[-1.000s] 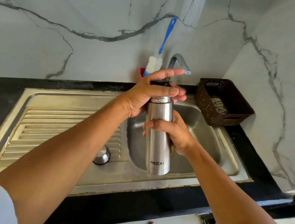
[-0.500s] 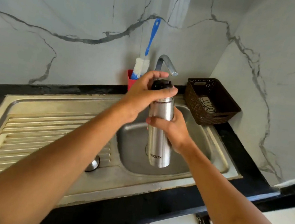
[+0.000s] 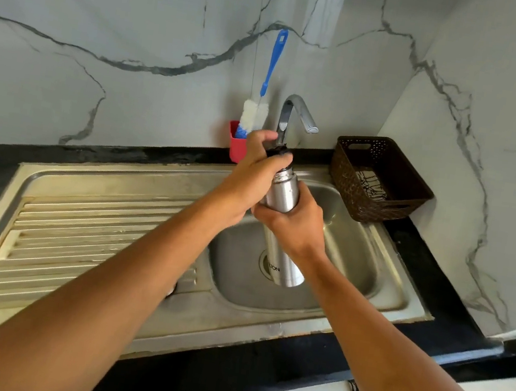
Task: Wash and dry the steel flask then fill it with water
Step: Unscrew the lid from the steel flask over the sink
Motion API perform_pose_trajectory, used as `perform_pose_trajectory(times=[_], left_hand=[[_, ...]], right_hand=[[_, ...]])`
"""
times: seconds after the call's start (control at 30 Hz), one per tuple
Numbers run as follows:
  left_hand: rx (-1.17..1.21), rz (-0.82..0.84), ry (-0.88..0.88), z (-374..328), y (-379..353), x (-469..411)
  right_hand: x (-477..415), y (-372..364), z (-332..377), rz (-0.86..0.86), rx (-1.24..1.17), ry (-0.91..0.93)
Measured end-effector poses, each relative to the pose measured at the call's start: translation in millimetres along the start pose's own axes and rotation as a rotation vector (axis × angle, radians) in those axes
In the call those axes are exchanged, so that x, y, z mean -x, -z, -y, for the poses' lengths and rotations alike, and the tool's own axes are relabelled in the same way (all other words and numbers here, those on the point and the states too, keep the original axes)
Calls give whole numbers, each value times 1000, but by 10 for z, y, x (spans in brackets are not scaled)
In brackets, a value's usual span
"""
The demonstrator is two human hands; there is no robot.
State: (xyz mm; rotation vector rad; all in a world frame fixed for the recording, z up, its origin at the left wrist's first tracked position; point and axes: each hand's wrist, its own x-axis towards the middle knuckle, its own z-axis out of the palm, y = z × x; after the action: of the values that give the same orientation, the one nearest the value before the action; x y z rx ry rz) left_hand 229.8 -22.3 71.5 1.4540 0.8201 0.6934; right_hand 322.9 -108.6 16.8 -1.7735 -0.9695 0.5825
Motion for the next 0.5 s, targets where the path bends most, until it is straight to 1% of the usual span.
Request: perform_pose_trajectory(times=[0.03,0.07,0.1,0.17,0.2,0.23,0.27,0.37,0.4,0.43,0.5], left_hand=[[-38,64,-16,39,88,11],[-80,73,-48,89,173,27],[-116,24,-73,127,238,43],[-133,-125,-93,139,299,75],[-138,-178,-102,134,306,75],[-151,-195,-109,120,307,73],[-163,-171,-109,105,314,69],[-80,71,-89,78,414,81],[-65,118,-93,92,476,92],[-64,136,-106,106,539,102],[-114,122,-124,126,652,102]], right_hand=[[-16,5,-15,2,8,-6],[-28,3,-25,9,16,-7],[-38,-11,-30,20,29,0],[-36,-66,-22,51,54,24],[-30,-99,-8,70,58,38],[-26,-137,4,88,54,49],[-24,-172,11,101,39,56],[-39,-231,2,101,-5,51],[-47,-240,-5,95,-8,45],[-56,-248,-15,90,-6,39],[-74,-259,-28,92,10,40]])
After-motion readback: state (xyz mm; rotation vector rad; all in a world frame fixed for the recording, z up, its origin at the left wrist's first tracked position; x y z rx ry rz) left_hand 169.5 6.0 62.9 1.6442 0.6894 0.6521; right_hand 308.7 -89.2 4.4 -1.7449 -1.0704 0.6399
